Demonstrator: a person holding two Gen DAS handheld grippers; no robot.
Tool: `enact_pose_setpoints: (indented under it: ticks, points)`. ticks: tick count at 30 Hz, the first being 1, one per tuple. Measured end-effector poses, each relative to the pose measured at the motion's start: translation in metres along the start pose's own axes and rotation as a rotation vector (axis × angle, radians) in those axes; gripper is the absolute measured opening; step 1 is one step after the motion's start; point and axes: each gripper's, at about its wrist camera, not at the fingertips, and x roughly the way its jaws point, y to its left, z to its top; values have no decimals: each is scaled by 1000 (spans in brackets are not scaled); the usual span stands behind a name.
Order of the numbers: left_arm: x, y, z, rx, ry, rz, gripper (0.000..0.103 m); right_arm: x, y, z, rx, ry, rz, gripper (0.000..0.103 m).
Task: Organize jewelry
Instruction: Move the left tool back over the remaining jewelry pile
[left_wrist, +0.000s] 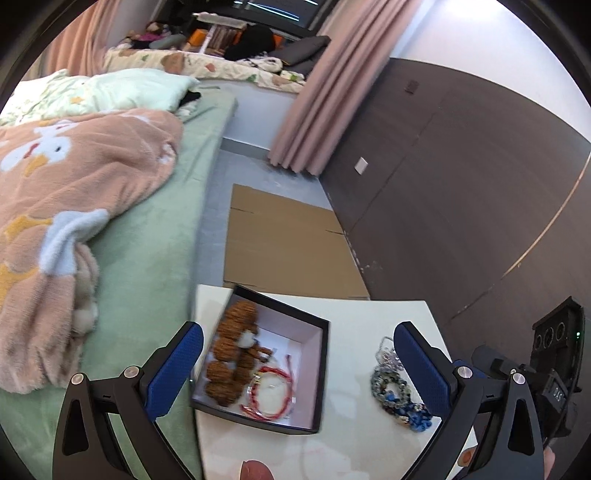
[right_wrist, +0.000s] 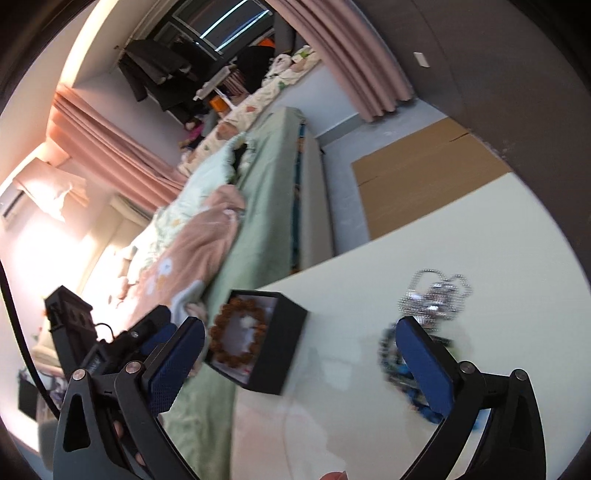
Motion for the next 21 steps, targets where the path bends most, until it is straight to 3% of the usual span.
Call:
enact_pose_setpoints:
  ticks: [9, 16, 19, 21]
  points:
    - [12, -43, -14, 100, 30, 9, 103, -22, -24, -1, -33, 47, -115, 103]
    - [25, -74, -30, 176, 46, -14, 102, -38, -52, 2, 18, 70, -194, 103]
    - [35, -84, -39, 205, 74, -35, 96, -44, -66, 3, 44, 81, -208, 103]
    - [43, -89, -44, 218, 104, -41, 85, -48, -73, 4, 54, 83, -217, 103]
